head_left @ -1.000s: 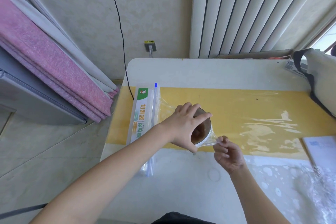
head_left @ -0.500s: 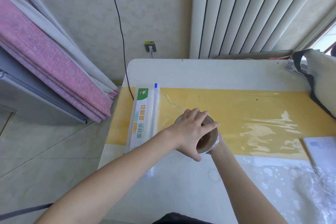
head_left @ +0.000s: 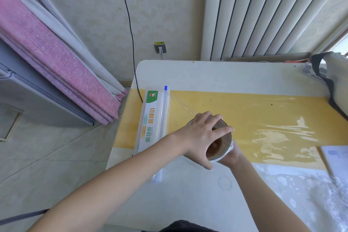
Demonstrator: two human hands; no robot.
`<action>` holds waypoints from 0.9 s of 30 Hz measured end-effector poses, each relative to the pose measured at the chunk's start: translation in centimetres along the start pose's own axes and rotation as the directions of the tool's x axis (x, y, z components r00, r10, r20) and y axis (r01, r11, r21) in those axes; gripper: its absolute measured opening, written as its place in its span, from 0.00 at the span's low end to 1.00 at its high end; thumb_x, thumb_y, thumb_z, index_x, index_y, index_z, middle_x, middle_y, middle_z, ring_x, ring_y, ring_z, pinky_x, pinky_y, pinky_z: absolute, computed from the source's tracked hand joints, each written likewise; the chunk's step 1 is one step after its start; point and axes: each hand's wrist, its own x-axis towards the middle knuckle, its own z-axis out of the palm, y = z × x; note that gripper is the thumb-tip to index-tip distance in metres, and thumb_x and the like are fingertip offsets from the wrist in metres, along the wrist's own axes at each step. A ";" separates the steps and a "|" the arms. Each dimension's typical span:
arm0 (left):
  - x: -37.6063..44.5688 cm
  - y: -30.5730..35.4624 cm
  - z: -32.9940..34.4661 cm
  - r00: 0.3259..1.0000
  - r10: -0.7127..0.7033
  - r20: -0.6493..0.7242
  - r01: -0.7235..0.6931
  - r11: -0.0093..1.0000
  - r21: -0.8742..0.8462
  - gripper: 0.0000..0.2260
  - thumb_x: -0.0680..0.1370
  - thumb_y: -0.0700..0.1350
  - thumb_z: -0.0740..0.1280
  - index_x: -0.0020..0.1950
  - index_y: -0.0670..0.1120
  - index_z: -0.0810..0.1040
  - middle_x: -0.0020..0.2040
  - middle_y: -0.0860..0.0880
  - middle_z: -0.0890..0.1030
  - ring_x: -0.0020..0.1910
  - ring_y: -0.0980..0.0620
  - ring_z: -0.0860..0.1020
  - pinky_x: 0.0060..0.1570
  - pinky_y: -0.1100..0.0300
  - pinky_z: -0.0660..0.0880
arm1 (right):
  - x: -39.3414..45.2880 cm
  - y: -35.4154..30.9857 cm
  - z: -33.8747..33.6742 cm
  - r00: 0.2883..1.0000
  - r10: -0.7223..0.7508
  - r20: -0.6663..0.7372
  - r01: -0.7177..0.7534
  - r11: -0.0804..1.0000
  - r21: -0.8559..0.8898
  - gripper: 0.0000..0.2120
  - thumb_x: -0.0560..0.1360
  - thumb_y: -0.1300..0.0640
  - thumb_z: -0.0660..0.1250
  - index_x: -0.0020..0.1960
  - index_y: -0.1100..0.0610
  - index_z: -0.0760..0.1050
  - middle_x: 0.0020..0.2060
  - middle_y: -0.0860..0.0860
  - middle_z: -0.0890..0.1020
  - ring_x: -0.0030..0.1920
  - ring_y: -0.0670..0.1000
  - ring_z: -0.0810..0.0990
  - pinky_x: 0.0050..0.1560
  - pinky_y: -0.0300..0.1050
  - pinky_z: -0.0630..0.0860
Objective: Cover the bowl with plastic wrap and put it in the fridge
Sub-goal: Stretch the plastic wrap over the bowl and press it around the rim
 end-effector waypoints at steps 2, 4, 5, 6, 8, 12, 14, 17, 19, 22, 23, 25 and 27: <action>0.0 -0.1 -0.2 1.000 0.015 -0.009 -0.015 1.000 -0.007 0.49 0.58 0.58 0.74 0.75 0.53 0.56 0.71 0.43 0.58 0.67 0.40 0.57 0.69 0.47 0.59 | 0.4 -0.2 -1.2 0.997 0.044 0.065 -0.044 0.999 -0.003 0.22 0.69 0.57 0.69 0.62 0.60 0.76 0.63 0.62 0.72 0.67 0.64 0.68 0.70 0.66 0.58; 0.0 -0.2 -0.3 1.000 0.020 -0.003 -0.020 1.000 -0.018 0.49 0.58 0.58 0.74 0.75 0.53 0.55 0.71 0.43 0.58 0.68 0.40 0.57 0.69 0.47 0.59 | 0.1 -0.3 -1.5 0.996 0.070 0.053 -0.066 0.996 -0.061 0.23 0.68 0.55 0.72 0.62 0.60 0.77 0.62 0.62 0.73 0.66 0.64 0.70 0.70 0.66 0.57; 0.0 -0.2 -0.3 1.000 0.020 0.001 -0.020 0.999 -0.030 0.49 0.58 0.58 0.74 0.75 0.53 0.55 0.71 0.43 0.58 0.68 0.40 0.57 0.70 0.48 0.59 | -0.2 -0.5 -1.1 0.995 0.085 0.043 -0.081 0.993 -0.090 0.24 0.65 0.53 0.76 0.59 0.58 0.79 0.60 0.61 0.76 0.64 0.63 0.73 0.69 0.66 0.60; 0.0 -0.2 -0.3 1.000 0.018 0.005 -0.017 0.999 -0.042 0.49 0.58 0.58 0.74 0.75 0.53 0.55 0.71 0.43 0.57 0.68 0.40 0.56 0.70 0.48 0.58 | -0.9 -1.0 -0.6 0.988 0.092 0.121 -0.081 0.992 -0.094 0.25 0.61 0.51 0.80 0.56 0.57 0.81 0.56 0.61 0.79 0.60 0.62 0.76 0.66 0.64 0.65; 0.0 0.0 -0.4 1.000 0.009 0.011 -0.009 0.999 -0.041 0.49 0.59 0.58 0.74 0.75 0.53 0.55 0.72 0.43 0.57 0.68 0.40 0.57 0.70 0.47 0.58 | -1.1 -0.8 2.2 0.982 0.115 0.151 -0.087 0.979 -0.184 0.29 0.52 0.48 0.84 0.51 0.55 0.84 0.51 0.59 0.81 0.53 0.58 0.81 0.59 0.59 0.71; 0.3 -0.2 0.0 1.000 0.003 0.019 -0.004 0.998 0.067 0.50 0.58 0.61 0.73 0.76 0.54 0.55 0.71 0.43 0.59 0.67 0.40 0.59 0.67 0.46 0.60 | -2.5 1.8 1.0 0.889 0.238 -0.391 -0.436 0.696 -0.571 0.41 0.59 0.44 0.72 0.66 0.62 0.66 0.54 0.60 0.72 0.54 0.55 0.76 0.59 0.41 0.69; 0.3 -0.4 0.3 1.000 -0.012 0.027 0.010 0.996 0.093 0.50 0.58 0.61 0.72 0.76 0.55 0.54 0.70 0.43 0.60 0.66 0.40 0.60 0.66 0.46 0.61 | -2.0 1.4 -1.9 0.920 0.025 -0.391 -0.190 0.901 -0.391 0.17 0.73 0.50 0.60 0.60 0.55 0.69 0.48 0.51 0.81 0.44 0.50 0.79 0.45 0.38 0.75; 0.4 -0.7 0.6 0.999 -0.037 0.030 0.033 0.993 0.115 0.50 0.58 0.62 0.72 0.76 0.55 0.54 0.71 0.43 0.60 0.66 0.39 0.60 0.65 0.46 0.61 | -1.4 0.7 -3.1 0.697 -0.081 -0.712 0.153 0.988 0.037 0.18 0.78 0.61 0.50 0.60 0.58 0.75 0.49 0.53 0.81 0.46 0.52 0.79 0.42 0.38 0.72; 0.5 -0.7 0.7 0.998 -0.051 0.035 0.047 0.991 0.124 0.50 0.58 0.62 0.72 0.76 0.55 0.54 0.71 0.43 0.60 0.65 0.39 0.61 0.65 0.46 0.61 | -3.0 2.1 -0.7 0.739 -0.209 -0.640 0.290 0.957 0.022 0.21 0.79 0.59 0.49 0.65 0.61 0.74 0.56 0.54 0.78 0.57 0.52 0.78 0.57 0.41 0.71; 0.8 -0.4 0.7 0.997 -0.062 0.038 0.057 0.990 0.125 0.50 0.58 0.63 0.71 0.76 0.55 0.53 0.71 0.43 0.60 0.65 0.40 0.61 0.64 0.46 0.62 | -3.9 2.7 2.6 0.826 -0.271 -0.494 0.350 0.934 0.072 0.20 0.81 0.54 0.49 0.63 0.59 0.75 0.56 0.54 0.80 0.56 0.52 0.78 0.56 0.46 0.72; 0.9 -0.3 0.7 0.997 -0.068 0.037 0.063 0.990 0.124 0.50 0.57 0.63 0.71 0.76 0.55 0.53 0.71 0.43 0.60 0.65 0.40 0.61 0.64 0.46 0.61 | -3.8 2.5 3.0 0.854 -0.259 -0.451 0.333 0.939 0.091 0.21 0.81 0.52 0.49 0.61 0.59 0.76 0.53 0.55 0.81 0.54 0.53 0.80 0.54 0.47 0.73; 0.9 0.0 0.7 0.997 -0.077 0.025 0.074 0.989 0.126 0.50 0.57 0.62 0.71 0.75 0.56 0.54 0.70 0.43 0.60 0.64 0.40 0.60 0.64 0.46 0.61 | -3.6 2.3 3.7 0.893 -0.254 -0.371 0.317 0.941 0.119 0.21 0.81 0.52 0.50 0.58 0.58 0.79 0.50 0.56 0.83 0.53 0.55 0.81 0.55 0.51 0.73; 0.8 0.0 0.7 0.997 -0.081 0.007 0.079 0.989 0.122 0.50 0.56 0.61 0.72 0.75 0.55 0.55 0.70 0.43 0.60 0.64 0.40 0.61 0.63 0.47 0.61 | -3.4 1.8 4.2 0.917 -0.262 -0.301 0.315 0.938 0.144 0.20 0.80 0.52 0.51 0.54 0.58 0.81 0.48 0.57 0.84 0.53 0.57 0.82 0.55 0.53 0.73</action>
